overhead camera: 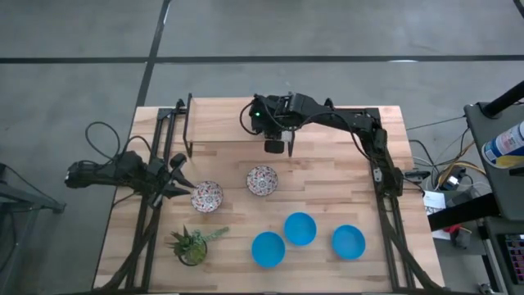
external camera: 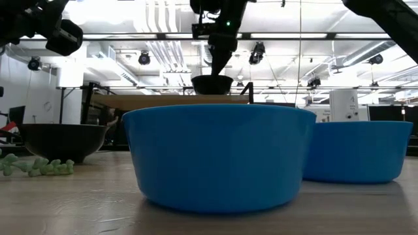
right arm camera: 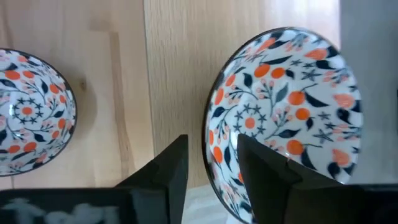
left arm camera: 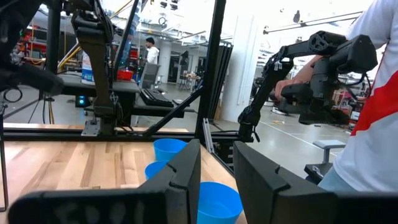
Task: Pick & Place Mini bowls
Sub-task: Stack the white patterned bowl on the white patterned bowl on the shelf
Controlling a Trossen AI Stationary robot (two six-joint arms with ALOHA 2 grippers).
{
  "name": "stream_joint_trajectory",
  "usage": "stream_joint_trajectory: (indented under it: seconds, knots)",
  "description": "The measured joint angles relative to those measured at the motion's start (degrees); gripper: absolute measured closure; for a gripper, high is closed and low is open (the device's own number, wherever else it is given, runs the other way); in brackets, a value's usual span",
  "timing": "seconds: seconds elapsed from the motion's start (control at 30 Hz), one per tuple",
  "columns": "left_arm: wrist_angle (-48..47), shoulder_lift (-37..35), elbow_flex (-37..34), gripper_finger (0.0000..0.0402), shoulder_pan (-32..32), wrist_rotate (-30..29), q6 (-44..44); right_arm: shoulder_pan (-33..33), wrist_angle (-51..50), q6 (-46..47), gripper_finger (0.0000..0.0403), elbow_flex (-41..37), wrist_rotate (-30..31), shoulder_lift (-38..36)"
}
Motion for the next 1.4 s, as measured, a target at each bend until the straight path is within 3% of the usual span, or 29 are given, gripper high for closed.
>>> stream_joint_trajectory:
  seconds: [0.4,1.03,1.23,1.4]
  knots:
    - [0.0,0.02,0.02,0.0312,0.0,-0.02,0.0,2.38,-0.04,7.56,0.025,3.27,-0.38,-1.92]
    - [0.47,0.0,0.02,0.0312,0.0,-0.02,-0.24,11.67,-0.67,20.12,0.025,8.27,-1.15,-2.11]
    - [2.15,0.02,0.01,0.0312,0.0,-0.02,-11.93,12.67,-0.65,23.6,0.025,8.21,-6.47,-2.18]
    - [2.76,0.01,0.01,0.0312,0.01,-0.02,-14.68,12.79,-1.08,24.2,0.0253,8.13,-8.22,-2.05]
